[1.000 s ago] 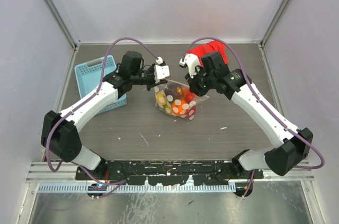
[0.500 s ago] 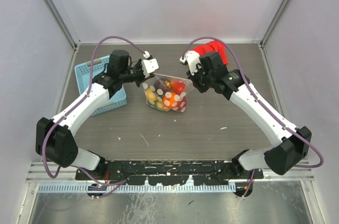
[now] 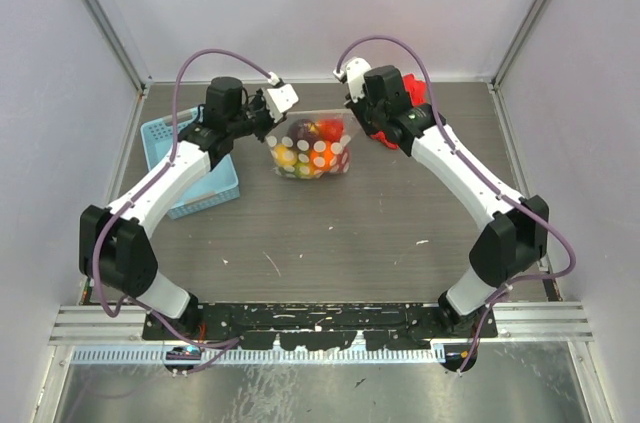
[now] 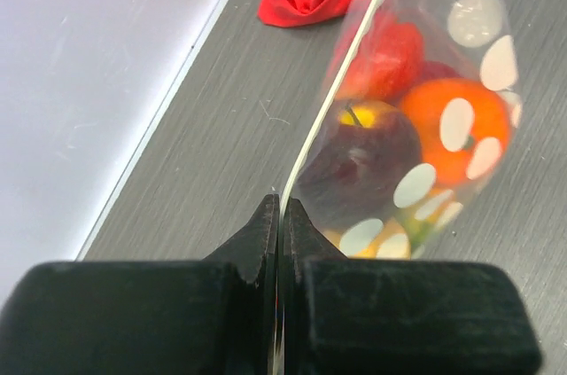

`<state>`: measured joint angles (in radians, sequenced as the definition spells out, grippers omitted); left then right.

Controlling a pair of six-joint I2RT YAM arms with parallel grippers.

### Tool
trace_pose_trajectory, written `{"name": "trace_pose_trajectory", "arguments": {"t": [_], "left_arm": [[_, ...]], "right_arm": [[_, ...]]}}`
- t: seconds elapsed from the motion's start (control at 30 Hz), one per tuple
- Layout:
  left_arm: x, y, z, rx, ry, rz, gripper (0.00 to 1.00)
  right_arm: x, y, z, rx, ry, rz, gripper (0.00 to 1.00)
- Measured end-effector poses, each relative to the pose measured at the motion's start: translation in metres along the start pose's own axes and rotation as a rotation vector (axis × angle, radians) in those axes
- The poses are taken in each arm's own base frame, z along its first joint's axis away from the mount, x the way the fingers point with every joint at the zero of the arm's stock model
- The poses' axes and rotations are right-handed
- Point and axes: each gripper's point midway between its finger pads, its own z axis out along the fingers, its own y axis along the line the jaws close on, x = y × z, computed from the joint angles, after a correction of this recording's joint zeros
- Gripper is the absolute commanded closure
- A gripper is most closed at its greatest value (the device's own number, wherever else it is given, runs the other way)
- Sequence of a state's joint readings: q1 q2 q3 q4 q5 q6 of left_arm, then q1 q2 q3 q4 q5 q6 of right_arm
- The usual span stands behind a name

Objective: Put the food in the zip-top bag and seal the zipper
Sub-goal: Zip the zipper food storage bag at the center of the board, then place the zipper food storage bag at the center of the board.

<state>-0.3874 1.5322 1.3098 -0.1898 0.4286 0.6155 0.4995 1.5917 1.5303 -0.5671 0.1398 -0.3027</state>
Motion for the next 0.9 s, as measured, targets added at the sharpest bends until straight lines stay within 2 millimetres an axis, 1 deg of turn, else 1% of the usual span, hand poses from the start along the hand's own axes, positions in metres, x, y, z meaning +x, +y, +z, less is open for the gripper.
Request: {"name": "trace_pose_trajectory", "arguments": {"t": [0.07,0.13,0.23,0.3,0.33,0.4,0.47,0.53,0.6,0.7,0.8,0.83,0.87,0.9], "left_arm": [[-0.001,0.006,0.002,-0.026,-0.002,-0.009,1.00],[0.000,0.007,0.002,-0.038,0.002,-0.016,1.00],[0.001,0.004,0.004,-0.051,0.014,-0.018,1.00],[0.009,-0.007,0.007,-0.049,0.039,-0.033,1.00],[0.015,-0.018,0.008,-0.038,0.056,-0.042,1.00],[0.026,-0.045,0.008,-0.006,0.088,-0.071,0.95],[0.038,-0.073,0.002,0.024,0.122,-0.113,0.94],[0.043,-0.100,-0.008,0.049,0.145,-0.161,0.94],[0.047,-0.118,-0.021,0.060,0.166,-0.215,0.92],[0.045,-0.138,-0.041,0.065,0.173,-0.300,0.89],[0.043,-0.159,-0.062,0.076,0.145,-0.395,0.86],[0.045,-0.169,-0.070,0.084,0.136,-0.428,0.85],[0.050,-0.183,-0.079,0.099,0.134,-0.484,0.84],[0.053,-0.187,-0.082,0.105,0.137,-0.500,0.83]], "right_arm": [[-0.010,-0.007,0.007,0.028,-0.034,0.012,0.99],[-0.014,-0.008,0.009,0.029,-0.055,0.021,1.00],[-0.013,-0.005,0.016,0.019,-0.080,0.050,1.00],[0.005,0.004,0.023,-0.003,-0.058,0.079,1.00],[0.017,0.009,0.026,-0.017,-0.040,0.092,1.00],[0.046,0.023,0.030,-0.056,0.013,0.124,1.00],[0.076,0.040,0.029,-0.104,0.065,0.164,0.99],[0.099,0.056,0.020,-0.152,0.100,0.207,0.98],[0.111,0.068,0.007,-0.195,0.105,0.250,0.97],[0.115,0.082,-0.018,-0.257,0.064,0.323,0.94],[0.112,0.095,-0.044,-0.327,-0.007,0.386,0.91],[0.112,0.099,-0.049,-0.347,-0.021,0.401,0.90],[0.114,0.104,-0.054,-0.372,-0.035,0.418,0.90],[0.120,0.110,-0.059,-0.399,-0.036,0.433,0.89]]}}
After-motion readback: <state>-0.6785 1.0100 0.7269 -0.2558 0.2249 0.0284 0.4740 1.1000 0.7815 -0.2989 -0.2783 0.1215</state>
